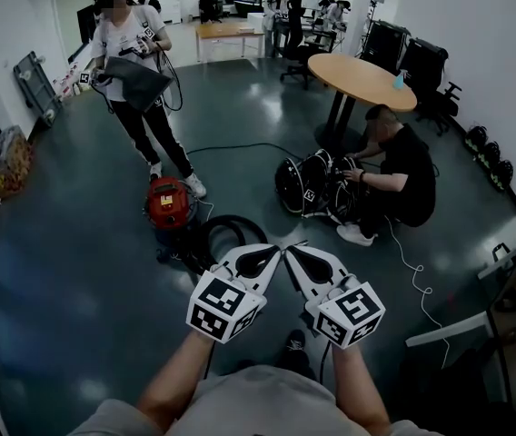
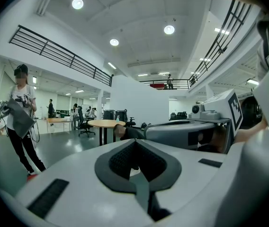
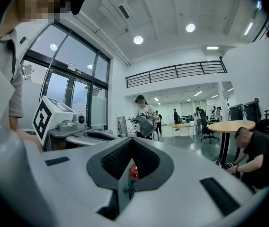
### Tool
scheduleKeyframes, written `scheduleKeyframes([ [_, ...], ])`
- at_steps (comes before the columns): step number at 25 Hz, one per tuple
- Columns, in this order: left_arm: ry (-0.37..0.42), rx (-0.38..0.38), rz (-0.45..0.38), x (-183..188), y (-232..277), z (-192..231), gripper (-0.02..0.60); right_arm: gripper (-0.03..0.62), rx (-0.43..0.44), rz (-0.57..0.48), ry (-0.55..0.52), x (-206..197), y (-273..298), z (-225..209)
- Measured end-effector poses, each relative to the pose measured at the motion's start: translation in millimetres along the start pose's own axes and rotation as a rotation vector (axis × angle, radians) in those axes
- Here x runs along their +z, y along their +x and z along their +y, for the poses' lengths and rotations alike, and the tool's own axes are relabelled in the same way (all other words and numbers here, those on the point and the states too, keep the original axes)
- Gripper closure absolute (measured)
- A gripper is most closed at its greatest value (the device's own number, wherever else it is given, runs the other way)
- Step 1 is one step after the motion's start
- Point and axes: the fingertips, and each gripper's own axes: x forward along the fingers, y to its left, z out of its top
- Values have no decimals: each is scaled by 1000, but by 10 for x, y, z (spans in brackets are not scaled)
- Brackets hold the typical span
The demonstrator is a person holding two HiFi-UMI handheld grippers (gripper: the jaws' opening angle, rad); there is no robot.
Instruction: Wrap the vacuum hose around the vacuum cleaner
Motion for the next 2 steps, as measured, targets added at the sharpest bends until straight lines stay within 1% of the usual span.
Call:
scheduleKeyframes([
  [2, -1, -1, 2, -19, 1, -26, 576, 591, 0, 2, 0, -12, -19, 3],
])
